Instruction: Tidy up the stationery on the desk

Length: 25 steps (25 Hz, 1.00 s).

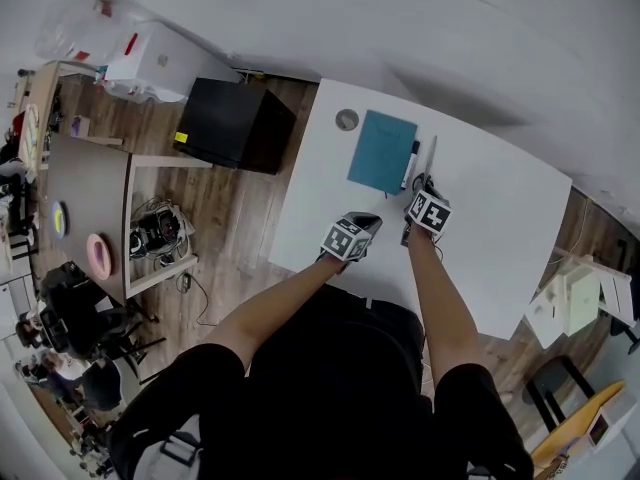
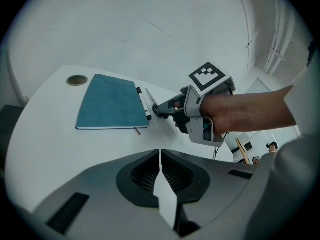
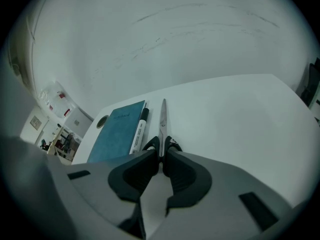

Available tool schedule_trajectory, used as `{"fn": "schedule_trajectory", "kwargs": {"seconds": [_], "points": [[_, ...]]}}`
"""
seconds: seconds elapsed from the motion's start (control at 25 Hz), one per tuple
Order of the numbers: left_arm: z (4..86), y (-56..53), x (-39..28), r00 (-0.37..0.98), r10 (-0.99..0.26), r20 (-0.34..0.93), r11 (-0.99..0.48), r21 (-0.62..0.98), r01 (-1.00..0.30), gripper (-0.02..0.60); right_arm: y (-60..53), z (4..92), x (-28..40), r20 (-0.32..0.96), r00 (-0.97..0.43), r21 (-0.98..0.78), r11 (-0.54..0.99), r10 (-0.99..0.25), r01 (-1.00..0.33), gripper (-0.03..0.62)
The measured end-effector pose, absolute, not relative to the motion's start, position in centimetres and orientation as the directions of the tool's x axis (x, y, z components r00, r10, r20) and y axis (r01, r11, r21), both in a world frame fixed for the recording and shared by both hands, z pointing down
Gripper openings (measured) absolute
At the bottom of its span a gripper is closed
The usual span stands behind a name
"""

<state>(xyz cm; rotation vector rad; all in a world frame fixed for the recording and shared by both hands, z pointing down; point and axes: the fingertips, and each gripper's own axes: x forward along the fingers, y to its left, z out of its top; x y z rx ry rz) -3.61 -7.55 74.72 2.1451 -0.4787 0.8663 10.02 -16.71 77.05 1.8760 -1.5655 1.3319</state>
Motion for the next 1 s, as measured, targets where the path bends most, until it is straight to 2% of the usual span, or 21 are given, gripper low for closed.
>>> {"fn": "schedule_trajectory", "kwargs": {"seconds": [0.48, 1.0], "points": [[75.7, -7.3, -6.6, 0.697, -0.044, 0.716, -0.625, 0.525, -0.578, 0.023, -16.7, 77.4, 9.2, 0.834, 0.025, -0.171, -0.302, -0.551, -0.938, 0.087], [74.0, -8.4, -8.8, 0.720, -0.098, 0.687, -0.623, 0.522, -0.583, 0.023, -15.4, 75.6, 9.4, 0.817, 0.036, -0.188, -0.326, -0.575, -0.927, 0.088]]}}
